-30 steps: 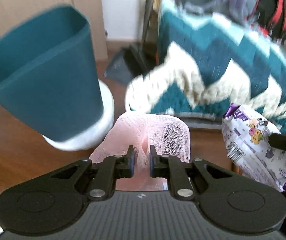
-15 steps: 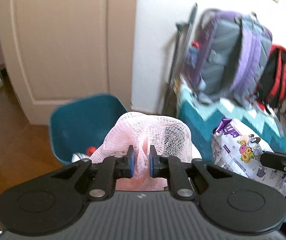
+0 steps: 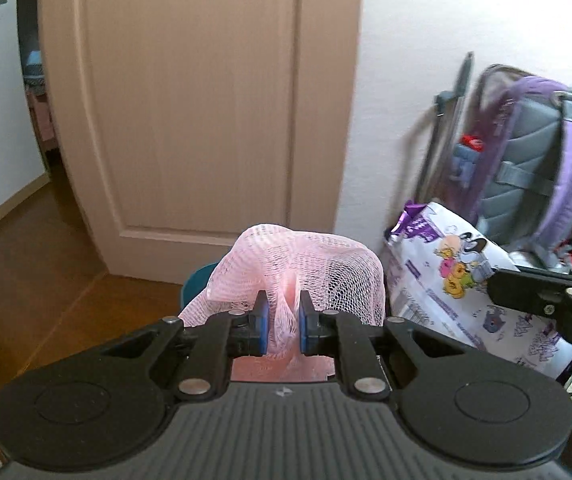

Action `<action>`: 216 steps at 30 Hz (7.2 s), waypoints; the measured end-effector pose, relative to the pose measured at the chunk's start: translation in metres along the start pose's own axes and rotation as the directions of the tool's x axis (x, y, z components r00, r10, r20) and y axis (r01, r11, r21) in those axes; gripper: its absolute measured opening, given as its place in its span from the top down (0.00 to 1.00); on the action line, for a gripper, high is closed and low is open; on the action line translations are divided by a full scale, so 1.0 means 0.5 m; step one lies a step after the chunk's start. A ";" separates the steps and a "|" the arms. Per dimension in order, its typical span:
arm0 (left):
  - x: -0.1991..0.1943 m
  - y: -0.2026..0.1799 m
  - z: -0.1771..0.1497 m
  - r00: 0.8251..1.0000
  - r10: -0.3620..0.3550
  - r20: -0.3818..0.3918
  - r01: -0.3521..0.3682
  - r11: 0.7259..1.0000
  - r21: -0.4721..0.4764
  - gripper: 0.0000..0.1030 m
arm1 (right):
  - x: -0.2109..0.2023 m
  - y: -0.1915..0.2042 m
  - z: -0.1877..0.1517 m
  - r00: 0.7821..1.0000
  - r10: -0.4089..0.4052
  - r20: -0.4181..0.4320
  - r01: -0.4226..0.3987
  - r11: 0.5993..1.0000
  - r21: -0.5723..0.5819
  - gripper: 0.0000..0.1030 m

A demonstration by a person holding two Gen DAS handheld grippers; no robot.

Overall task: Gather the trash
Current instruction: 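Carry the pink mesh and foil bag with both tools over the wastebasket, then open both tools to drop the mesh and foil bag into the wastebasket, then grasp the grey cloth with the left tool while the right tool grasps the clear plastic tray, then carry the grey cloth and clear tray with both tools over the wastebasket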

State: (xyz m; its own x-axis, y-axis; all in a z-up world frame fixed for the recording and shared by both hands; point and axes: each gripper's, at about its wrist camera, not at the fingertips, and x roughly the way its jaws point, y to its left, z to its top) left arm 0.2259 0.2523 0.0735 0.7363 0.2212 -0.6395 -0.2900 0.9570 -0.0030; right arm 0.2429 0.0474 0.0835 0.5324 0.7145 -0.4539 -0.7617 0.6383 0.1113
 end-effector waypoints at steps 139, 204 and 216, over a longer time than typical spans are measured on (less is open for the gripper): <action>0.687 -0.432 -0.913 0.506 -0.004 -0.862 0.209 0.971 0.118 0.02 | 0.407 -0.426 -0.959 0.628 0.036 -0.777 -0.144 0.987 -0.071 0.46; 0.051 -0.368 -0.477 0.862 -0.212 -0.461 0.171 0.977 -0.129 0.54 | -0.188 -0.155 -0.414 0.926 -0.180 -0.331 0.144 0.981 -0.131 0.58; -0.046 -0.222 -0.311 0.963 -0.181 -0.200 0.137 0.967 -0.214 0.54 | -0.206 -0.082 -0.248 0.968 -0.179 -0.176 0.151 0.976 -0.158 0.57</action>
State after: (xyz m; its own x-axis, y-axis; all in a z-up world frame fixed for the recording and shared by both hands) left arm 0.1458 0.1117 -0.0309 0.6391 0.0027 -0.7691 -0.3105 0.9158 -0.2549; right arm 0.1737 -0.0879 0.0159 0.5866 0.5273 -0.6148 -0.7211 0.6855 -0.1001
